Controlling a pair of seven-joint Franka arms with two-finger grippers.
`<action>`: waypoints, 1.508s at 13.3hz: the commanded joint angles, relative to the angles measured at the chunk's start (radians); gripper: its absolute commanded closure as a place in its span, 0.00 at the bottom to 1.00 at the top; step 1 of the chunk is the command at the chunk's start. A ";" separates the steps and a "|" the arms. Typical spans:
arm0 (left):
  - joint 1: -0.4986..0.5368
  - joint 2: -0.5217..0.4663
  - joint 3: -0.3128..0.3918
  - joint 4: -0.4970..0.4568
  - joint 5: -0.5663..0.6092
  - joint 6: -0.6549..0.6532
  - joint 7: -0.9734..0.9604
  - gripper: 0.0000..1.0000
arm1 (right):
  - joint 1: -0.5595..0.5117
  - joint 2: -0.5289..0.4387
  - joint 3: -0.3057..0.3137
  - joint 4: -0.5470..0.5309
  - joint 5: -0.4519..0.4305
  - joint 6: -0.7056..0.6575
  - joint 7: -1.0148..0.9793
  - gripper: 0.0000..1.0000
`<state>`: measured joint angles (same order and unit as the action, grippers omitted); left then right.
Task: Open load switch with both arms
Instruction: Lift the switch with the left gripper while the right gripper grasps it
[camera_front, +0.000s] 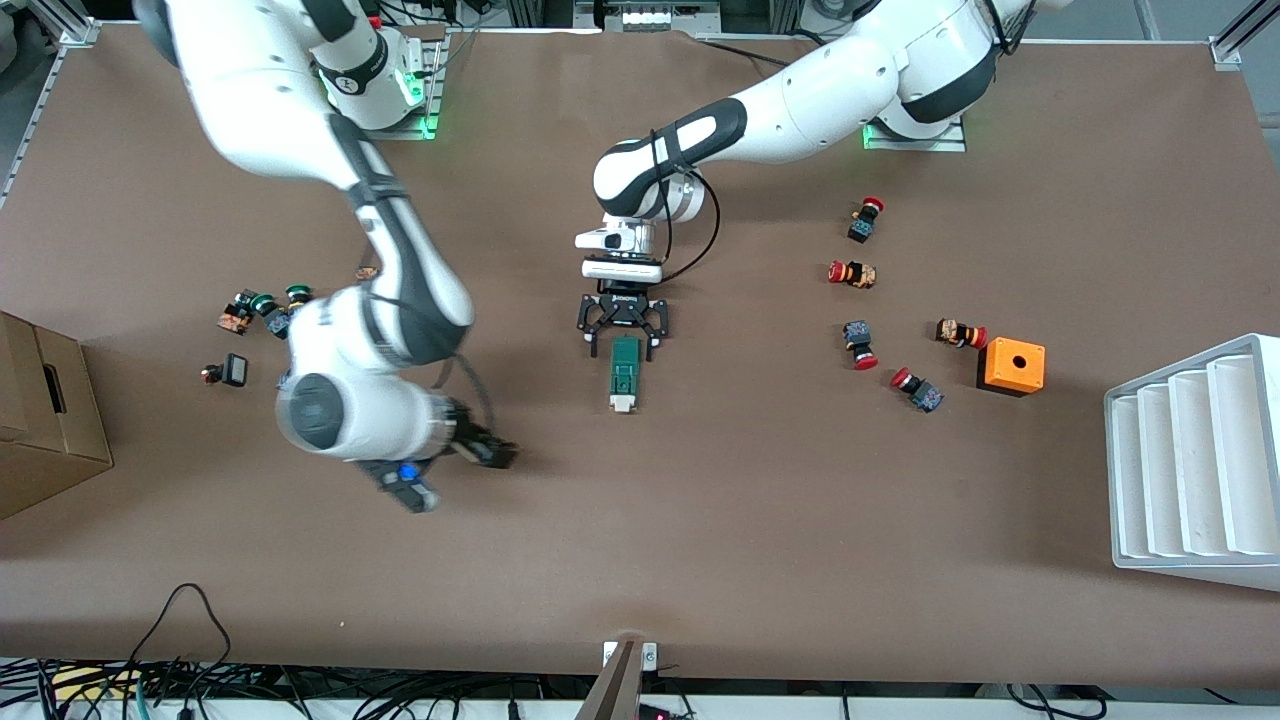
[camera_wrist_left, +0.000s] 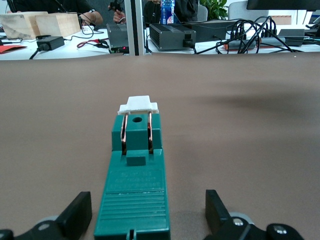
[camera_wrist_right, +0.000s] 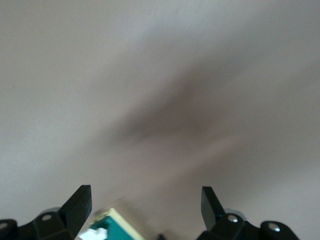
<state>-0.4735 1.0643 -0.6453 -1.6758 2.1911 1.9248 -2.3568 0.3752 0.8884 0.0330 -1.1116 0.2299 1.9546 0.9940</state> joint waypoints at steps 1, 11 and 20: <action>-0.004 0.029 -0.001 0.019 0.032 -0.017 -0.015 0.15 | 0.069 0.062 -0.010 0.050 0.035 0.053 0.190 0.03; -0.002 0.042 -0.001 0.019 0.056 -0.024 -0.056 0.75 | 0.174 0.202 -0.016 0.153 0.127 0.064 0.596 0.06; -0.004 0.042 -0.002 0.019 0.056 -0.024 -0.059 0.74 | 0.179 0.204 -0.021 0.177 0.134 0.076 0.659 0.10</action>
<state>-0.4764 1.0666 -0.6502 -1.6905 2.1992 1.8600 -2.3948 0.5465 1.0766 0.0235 -0.9704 0.3392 2.0385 1.6189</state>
